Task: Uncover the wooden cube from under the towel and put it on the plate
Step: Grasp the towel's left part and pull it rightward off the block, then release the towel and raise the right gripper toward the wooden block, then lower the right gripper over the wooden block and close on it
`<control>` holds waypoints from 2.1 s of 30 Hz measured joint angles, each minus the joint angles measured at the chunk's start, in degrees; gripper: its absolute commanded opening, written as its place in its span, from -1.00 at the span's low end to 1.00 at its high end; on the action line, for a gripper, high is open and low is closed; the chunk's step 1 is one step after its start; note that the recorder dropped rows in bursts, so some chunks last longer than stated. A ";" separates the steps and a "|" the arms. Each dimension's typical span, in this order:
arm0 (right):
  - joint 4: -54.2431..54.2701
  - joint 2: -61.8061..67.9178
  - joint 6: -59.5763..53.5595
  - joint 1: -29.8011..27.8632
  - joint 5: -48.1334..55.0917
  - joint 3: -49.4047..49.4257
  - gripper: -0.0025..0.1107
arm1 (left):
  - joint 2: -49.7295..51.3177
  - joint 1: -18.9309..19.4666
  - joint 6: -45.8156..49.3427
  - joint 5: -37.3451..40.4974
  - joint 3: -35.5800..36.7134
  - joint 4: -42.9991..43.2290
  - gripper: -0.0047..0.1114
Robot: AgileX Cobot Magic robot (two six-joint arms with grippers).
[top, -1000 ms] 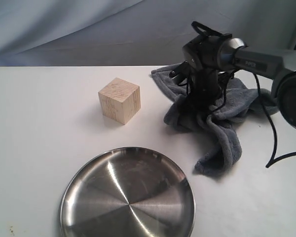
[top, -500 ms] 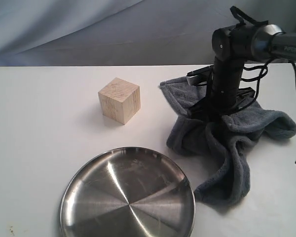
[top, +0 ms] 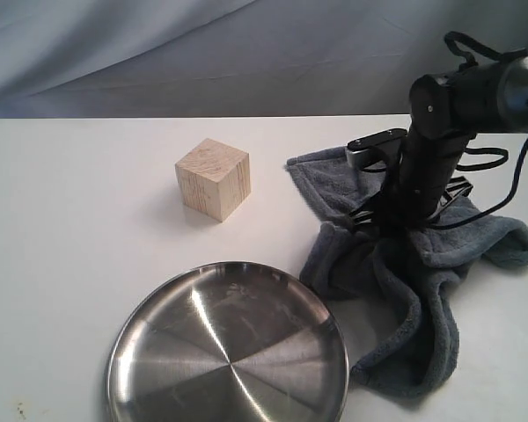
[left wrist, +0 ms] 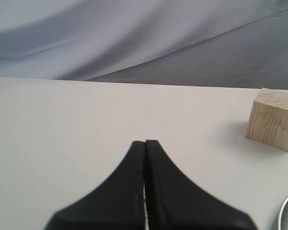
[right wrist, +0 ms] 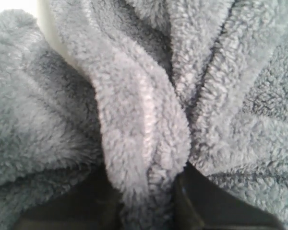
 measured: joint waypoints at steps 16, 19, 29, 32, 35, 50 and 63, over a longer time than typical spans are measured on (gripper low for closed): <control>-6.63 -7.53 -2.37 2.95 -5.52 0.22 0.57 | 0.00 0.00 0.00 0.00 0.00 0.00 -0.92; -6.63 -8.99 -3.65 4.97 -9.44 0.22 0.65 | 0.00 0.00 0.00 0.00 0.00 0.00 -0.92; -6.41 -8.94 -15.46 11.91 -22.88 0.22 0.90 | 0.00 0.00 0.00 0.00 0.00 0.00 -0.92; -5.72 -7.64 -16.34 12.83 -27.41 -0.39 0.90 | 0.00 0.00 0.00 0.00 0.00 0.00 -0.92; -2.09 -5.10 -16.78 12.97 -31.34 -3.08 0.90 | 0.00 0.00 0.00 0.00 0.00 0.00 -0.92; 29.40 14.07 -39.87 12.73 -7.31 -36.99 0.90 | 0.00 0.00 0.00 0.00 0.00 0.00 -0.92; 31.78 22.17 -45.81 10.16 2.45 -46.55 0.90 | 0.00 0.00 0.00 0.00 0.00 0.00 -0.92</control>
